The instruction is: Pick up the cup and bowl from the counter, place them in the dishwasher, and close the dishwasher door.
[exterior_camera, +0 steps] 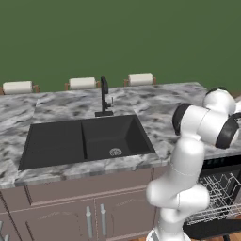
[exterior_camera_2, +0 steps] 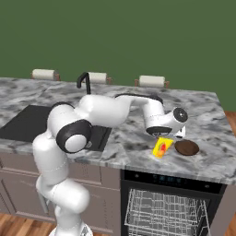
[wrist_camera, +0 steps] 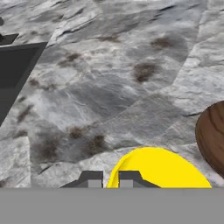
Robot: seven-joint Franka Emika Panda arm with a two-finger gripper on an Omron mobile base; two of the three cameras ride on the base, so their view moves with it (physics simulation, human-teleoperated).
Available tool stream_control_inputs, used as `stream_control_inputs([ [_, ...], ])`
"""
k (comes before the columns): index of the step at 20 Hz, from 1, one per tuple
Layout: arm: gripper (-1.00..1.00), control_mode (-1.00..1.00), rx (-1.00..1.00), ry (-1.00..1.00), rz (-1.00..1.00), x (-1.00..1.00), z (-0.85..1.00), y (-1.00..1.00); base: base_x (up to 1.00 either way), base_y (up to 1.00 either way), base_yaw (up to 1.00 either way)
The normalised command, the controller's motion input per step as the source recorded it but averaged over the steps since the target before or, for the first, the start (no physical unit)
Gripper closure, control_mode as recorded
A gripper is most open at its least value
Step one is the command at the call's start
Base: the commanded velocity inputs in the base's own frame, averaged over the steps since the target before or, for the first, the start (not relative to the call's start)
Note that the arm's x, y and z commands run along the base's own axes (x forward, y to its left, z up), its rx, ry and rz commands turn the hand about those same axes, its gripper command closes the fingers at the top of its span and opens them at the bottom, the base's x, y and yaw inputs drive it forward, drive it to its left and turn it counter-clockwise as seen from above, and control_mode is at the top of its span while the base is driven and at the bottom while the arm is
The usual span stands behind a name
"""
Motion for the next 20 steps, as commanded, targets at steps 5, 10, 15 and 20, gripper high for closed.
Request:
stream_control_inputs([
  [5, 1.00, -1.00, 0.00, -0.15, -0.01, -0.65, 0.06, 0.37, 0.00, 0.00, 0.00],
  [10, 1.00, -1.00, 0.05, -0.08, -0.04, -0.55, 0.01, 0.15, 0.00, 0.00, 0.00],
  [15, 1.00, -1.00, 0.13, -0.02, -0.07, -0.40, 0.00, 0.00, 0.00, 0.00, 0.00],
  [20, 1.00, -1.00, 0.23, 0.00, -0.11, -0.37, 0.00, 0.00, 0.00, 0.00, 0.00],
])
